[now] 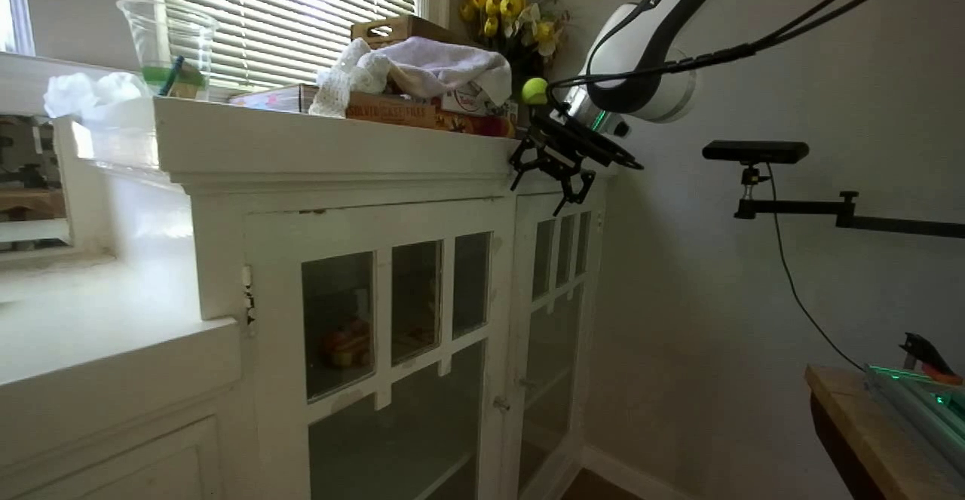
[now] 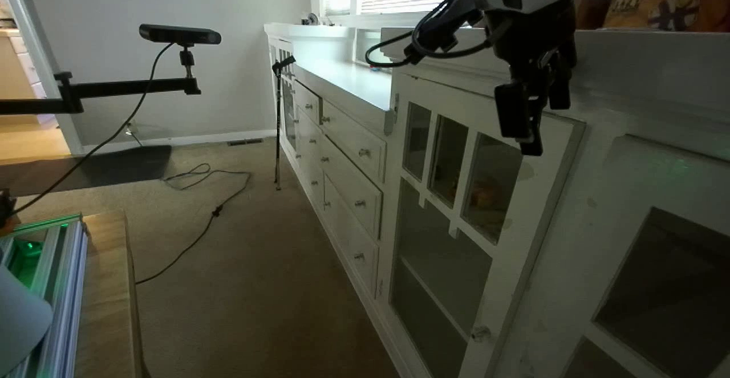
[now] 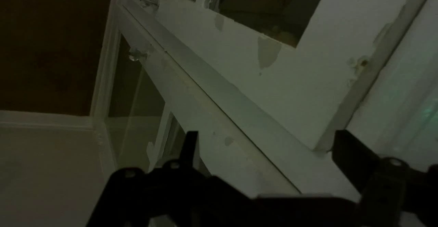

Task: Open the left cabinet door

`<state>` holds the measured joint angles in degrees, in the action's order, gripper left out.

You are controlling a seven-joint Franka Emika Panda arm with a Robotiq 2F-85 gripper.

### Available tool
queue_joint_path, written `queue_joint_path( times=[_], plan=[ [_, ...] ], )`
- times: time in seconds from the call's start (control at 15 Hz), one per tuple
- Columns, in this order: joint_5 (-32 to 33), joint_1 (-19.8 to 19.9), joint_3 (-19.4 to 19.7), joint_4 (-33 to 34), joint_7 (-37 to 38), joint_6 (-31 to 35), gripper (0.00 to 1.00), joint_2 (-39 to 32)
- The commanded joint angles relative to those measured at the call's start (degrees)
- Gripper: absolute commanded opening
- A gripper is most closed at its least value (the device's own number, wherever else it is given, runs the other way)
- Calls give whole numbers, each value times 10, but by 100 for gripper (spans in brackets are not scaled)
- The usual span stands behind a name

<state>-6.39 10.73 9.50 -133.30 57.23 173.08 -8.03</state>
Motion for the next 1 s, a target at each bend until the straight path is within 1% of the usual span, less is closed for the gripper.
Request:
queue_joint_path(
  times=[0.0, 0.27, 0.33, 0.53, 0.67, 0.73, 0.8, 0.87, 0.93],
  plan=[
    [4, -14, 9, 22, 43, -6, 100, -24],
    [-24, -4, -18, 15, 15, -14, 100, -17],
    [-53, -16, -14, 15, -12, -14, 100, -16],
    [-77, -18, -21, 12, -41, 3, 100, -18],
    [-87, -19, -21, 6, -60, 26, 100, -17],
    [-89, 3, -43, -1, -73, 34, 100, -12],
    [-101, 11, -55, -7, -97, 42, 100, -7],
    [-108, 19, -63, -17, -112, 62, 100, -4],
    [-122, 30, -81, -23, -135, 88, 100, -4]
  ],
)
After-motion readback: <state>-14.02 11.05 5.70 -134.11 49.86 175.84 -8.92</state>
